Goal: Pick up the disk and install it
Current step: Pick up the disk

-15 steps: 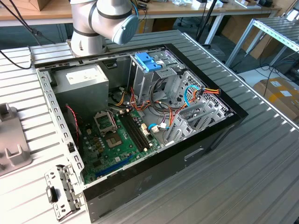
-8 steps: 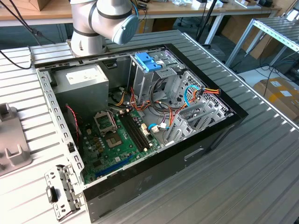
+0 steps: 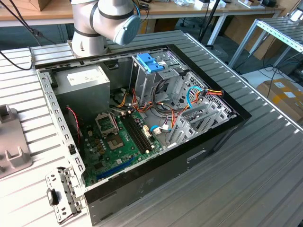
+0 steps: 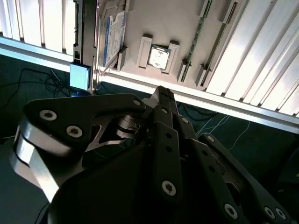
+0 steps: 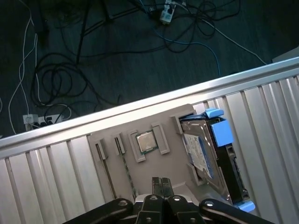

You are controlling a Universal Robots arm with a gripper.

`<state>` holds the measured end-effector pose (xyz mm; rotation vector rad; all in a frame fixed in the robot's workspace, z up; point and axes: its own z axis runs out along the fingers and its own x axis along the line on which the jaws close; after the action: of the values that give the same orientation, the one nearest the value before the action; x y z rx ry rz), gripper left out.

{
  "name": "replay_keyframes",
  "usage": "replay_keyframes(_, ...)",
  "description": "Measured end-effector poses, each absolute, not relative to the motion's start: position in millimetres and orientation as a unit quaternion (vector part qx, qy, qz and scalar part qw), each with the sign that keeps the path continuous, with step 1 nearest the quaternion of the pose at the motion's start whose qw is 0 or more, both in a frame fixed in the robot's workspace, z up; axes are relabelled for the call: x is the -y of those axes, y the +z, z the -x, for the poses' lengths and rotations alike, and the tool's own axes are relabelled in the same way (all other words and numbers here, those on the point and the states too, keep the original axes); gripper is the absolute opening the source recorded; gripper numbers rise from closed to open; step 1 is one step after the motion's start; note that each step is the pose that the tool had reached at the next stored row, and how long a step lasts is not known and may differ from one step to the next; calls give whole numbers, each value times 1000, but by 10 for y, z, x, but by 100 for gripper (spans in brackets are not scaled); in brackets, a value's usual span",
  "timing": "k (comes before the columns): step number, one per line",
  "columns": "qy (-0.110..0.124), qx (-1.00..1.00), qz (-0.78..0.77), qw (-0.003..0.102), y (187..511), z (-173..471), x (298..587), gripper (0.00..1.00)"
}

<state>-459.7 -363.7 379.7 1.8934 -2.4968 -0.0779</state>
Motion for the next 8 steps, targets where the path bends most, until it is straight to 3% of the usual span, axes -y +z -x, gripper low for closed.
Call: replay_keyframes(8,-25,782,-622,4,3797,4598,3637,11)
